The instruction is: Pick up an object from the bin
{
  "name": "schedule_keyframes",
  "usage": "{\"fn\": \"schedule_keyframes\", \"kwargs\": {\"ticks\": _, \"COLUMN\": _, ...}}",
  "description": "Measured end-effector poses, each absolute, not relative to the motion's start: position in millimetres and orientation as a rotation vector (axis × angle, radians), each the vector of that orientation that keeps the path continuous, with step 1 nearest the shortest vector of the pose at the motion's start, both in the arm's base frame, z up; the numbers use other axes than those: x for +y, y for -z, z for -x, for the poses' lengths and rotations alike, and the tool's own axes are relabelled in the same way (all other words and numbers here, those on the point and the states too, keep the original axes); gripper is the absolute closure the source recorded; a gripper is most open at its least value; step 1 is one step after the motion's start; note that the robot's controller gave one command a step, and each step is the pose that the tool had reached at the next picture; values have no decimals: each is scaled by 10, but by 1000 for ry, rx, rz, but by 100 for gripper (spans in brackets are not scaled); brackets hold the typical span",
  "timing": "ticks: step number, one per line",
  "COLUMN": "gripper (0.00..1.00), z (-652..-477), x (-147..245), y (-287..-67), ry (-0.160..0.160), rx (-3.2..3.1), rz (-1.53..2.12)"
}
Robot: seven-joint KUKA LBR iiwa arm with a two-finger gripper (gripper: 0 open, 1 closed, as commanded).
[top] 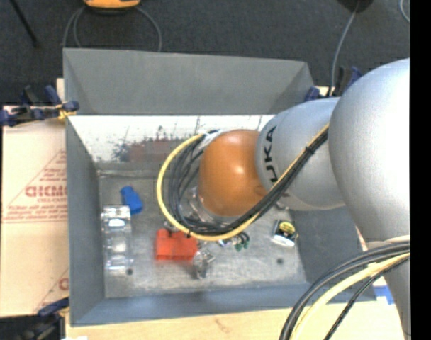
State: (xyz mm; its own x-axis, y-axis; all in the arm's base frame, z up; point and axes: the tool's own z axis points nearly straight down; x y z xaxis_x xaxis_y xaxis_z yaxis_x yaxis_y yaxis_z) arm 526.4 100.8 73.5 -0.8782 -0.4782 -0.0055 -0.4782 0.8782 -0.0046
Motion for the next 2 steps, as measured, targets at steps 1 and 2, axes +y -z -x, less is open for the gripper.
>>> {"fn": "schedule_keyframes", "kwargs": {"ticks": 1, "gripper": 100, "z": -5297, "x": 1025, "y": -765, "ry": 1, "rx": 3026, "rz": 768}}
{"fn": "schedule_keyframes", "kwargs": {"ticks": 2, "gripper": 100, "z": -5377, "x": 1063, "y": -2475, "ry": 3, "rx": 3028, "rz": 791}}
